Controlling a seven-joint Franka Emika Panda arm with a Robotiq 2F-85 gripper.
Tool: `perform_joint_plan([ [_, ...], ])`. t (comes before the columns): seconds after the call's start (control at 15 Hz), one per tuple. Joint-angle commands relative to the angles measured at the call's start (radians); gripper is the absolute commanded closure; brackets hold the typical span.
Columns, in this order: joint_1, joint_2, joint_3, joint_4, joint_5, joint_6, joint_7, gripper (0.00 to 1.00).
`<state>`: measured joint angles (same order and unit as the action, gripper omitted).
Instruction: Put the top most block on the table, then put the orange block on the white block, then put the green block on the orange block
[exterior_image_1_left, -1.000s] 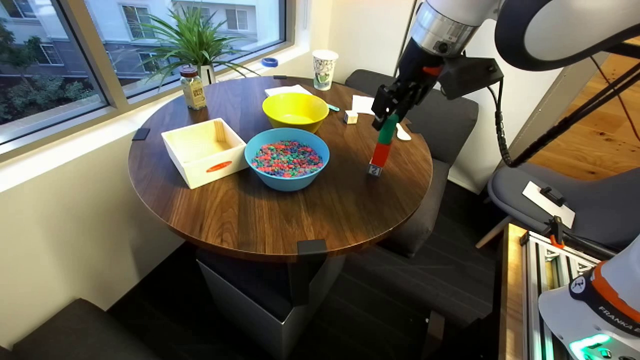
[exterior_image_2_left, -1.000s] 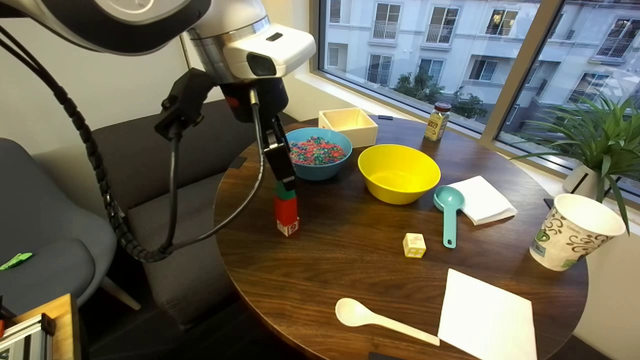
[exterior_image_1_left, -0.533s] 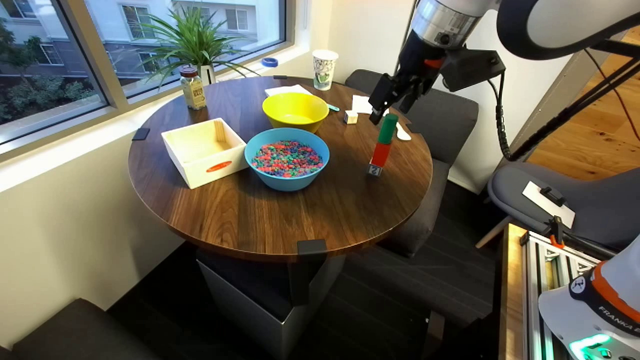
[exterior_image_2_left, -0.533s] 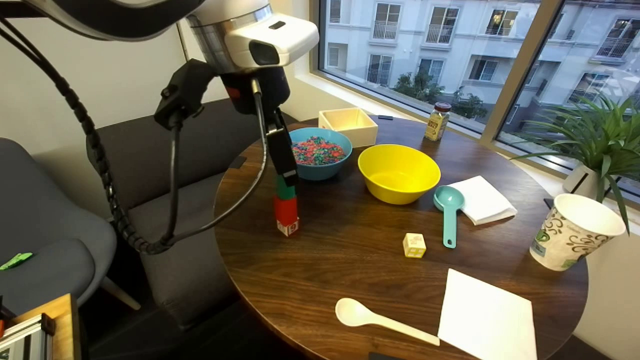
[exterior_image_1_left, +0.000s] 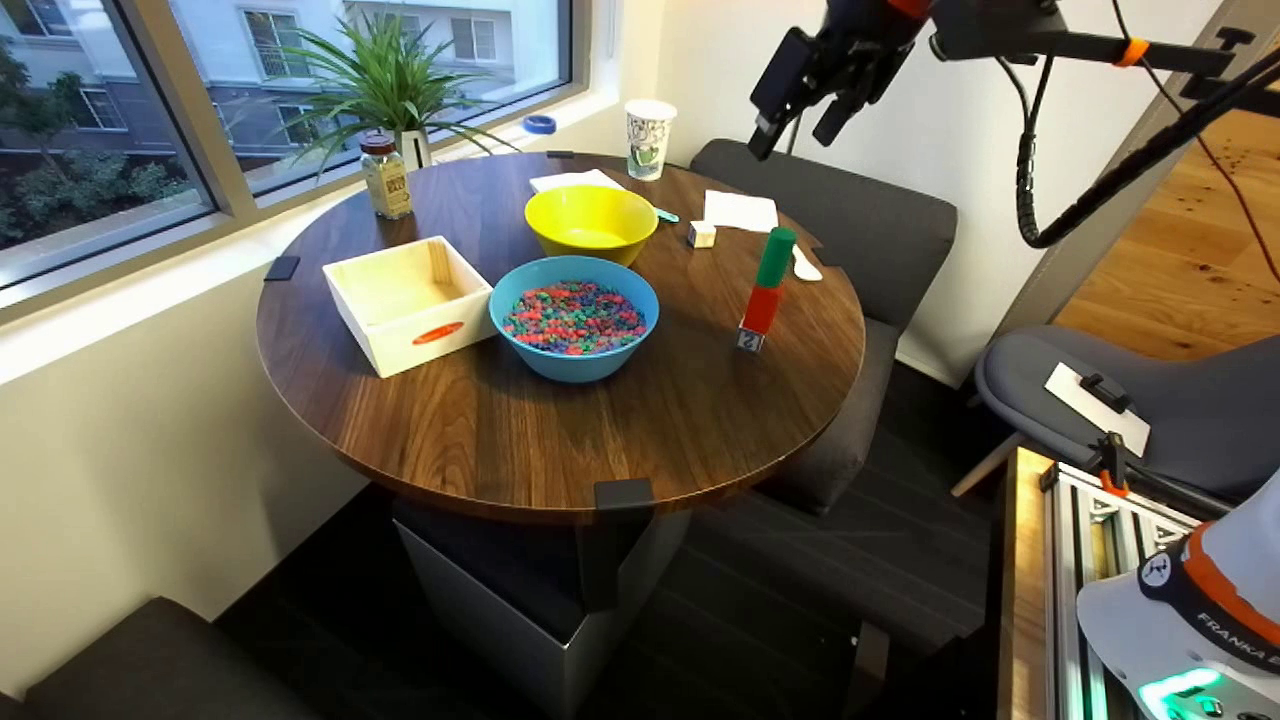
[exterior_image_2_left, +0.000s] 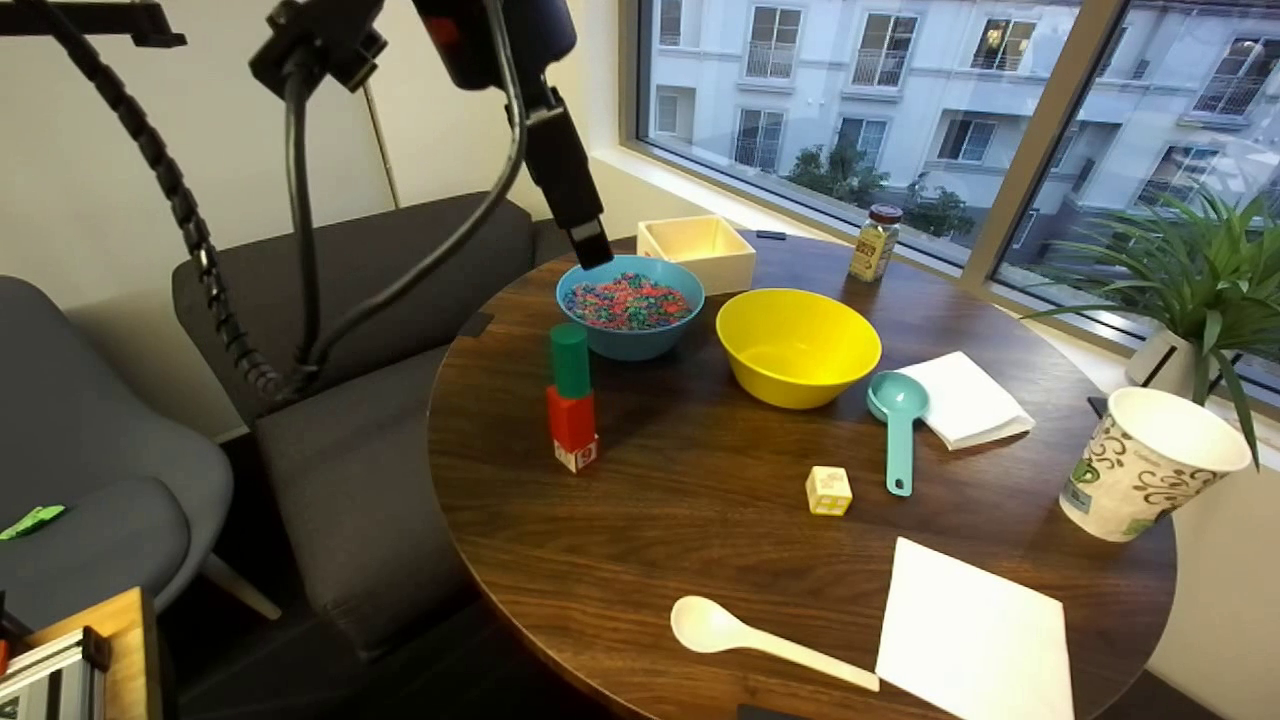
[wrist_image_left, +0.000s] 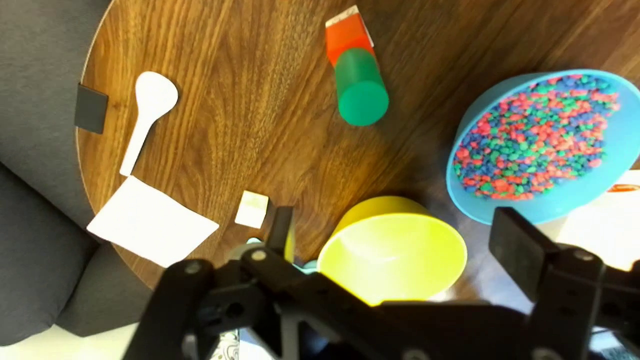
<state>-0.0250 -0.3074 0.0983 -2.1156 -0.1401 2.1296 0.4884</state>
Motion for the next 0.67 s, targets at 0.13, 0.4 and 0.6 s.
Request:
perform_joint_plan([
  [0.13,-0.002,-0.05,0.022,0.05,0.001,-0.049,0.002,0.0],
  [0.4,-0.007,-0.037,0.018,0.047,0.003,-0.016,-0.002,0.0],
  [0.6,-0.007,-0.033,0.017,0.047,0.003,-0.016,-0.002,0.0],
])
